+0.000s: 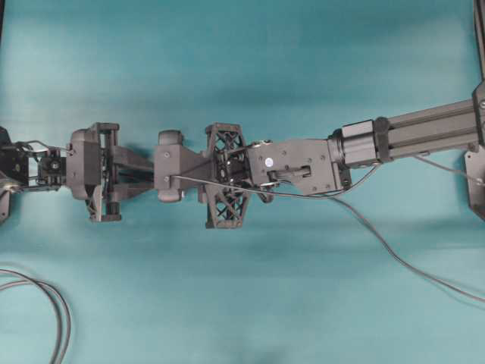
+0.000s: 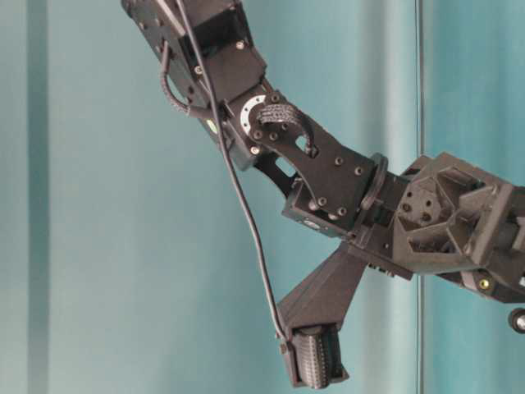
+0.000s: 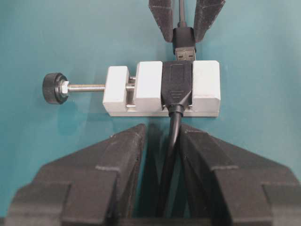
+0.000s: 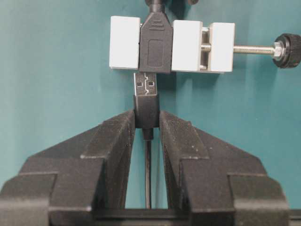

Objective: Insert the USB cable into the female connector supported by the left arm.

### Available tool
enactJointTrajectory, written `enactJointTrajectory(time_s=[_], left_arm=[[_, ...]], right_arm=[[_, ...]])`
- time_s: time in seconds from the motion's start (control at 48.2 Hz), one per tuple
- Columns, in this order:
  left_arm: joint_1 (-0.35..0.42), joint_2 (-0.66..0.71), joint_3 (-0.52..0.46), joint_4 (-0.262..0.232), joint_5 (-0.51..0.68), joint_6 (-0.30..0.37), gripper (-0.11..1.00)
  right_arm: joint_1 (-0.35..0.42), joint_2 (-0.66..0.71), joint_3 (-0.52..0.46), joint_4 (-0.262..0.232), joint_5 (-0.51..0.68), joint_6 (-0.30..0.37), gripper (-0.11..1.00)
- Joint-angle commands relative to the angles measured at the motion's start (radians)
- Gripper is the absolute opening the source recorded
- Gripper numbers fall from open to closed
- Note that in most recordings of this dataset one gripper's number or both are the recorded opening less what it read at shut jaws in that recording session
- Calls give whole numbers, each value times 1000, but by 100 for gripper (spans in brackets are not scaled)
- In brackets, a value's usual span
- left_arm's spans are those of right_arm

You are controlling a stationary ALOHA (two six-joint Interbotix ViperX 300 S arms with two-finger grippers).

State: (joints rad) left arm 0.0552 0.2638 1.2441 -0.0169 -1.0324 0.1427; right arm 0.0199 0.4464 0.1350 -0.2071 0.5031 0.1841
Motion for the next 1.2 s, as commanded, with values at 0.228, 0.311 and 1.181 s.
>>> enactJointTrajectory(time_s=[0.228,0.311,1.181], left_arm=[[2,-15,-9,-2,12,-14,36],[0,-17,-9,-2,12,-14,36],[-9,-38,-46,0,46,-14,36]], right_arm=[[-6,-18,-43,-3,-3,0,22],[-11,-18,-49,-12,-2,0,22],[-5,9,-89,-44,17,6,22]])
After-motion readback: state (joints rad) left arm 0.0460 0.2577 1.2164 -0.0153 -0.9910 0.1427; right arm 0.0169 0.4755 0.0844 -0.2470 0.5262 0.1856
